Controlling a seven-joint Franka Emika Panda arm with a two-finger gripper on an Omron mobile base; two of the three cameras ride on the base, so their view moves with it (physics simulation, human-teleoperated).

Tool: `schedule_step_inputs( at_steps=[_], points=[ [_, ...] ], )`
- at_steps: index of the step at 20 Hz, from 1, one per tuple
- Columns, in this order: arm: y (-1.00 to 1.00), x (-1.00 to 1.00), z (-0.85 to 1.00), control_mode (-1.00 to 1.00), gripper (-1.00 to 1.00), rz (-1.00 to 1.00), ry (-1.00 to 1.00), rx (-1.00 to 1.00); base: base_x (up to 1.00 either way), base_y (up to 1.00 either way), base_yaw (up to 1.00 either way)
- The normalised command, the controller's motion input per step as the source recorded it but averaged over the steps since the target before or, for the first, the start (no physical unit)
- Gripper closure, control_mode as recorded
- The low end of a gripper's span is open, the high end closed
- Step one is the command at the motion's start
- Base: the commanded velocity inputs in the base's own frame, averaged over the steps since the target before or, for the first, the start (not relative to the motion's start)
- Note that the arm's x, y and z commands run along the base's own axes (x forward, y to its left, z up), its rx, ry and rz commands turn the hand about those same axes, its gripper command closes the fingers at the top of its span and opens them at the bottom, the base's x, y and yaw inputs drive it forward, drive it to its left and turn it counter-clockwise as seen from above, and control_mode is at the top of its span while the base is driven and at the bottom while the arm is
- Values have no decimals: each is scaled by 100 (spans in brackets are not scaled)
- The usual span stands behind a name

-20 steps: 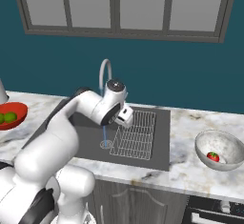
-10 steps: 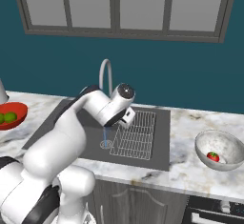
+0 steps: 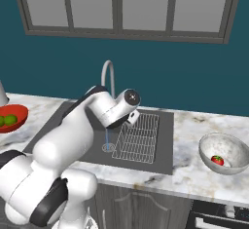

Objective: Pick the limes from the sink and place them in one bowl. Place the tomato in the other bowl. Then turn off the sink faucet.

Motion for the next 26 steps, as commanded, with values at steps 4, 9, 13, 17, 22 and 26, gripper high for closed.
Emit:
schedule_step_inputs(
  at_steps=[4,9,13,17,22,26],
  points=[
    [0,31,0,-100,-100,1,-9,1,0,0,0],
    [0,27,0,-100,-100,3,-5,3,0,0,0],
    [0,31,0,-100,-100,9,0,8,0,0,0],
    [0,33,0,-100,-100,8,0,8,0,0,0],
    [0,31,0,-100,-100,6,0,6,0,0,0],
    [0,23,-3,-100,-100,5,-2,3,0,0,0]
  ],
)
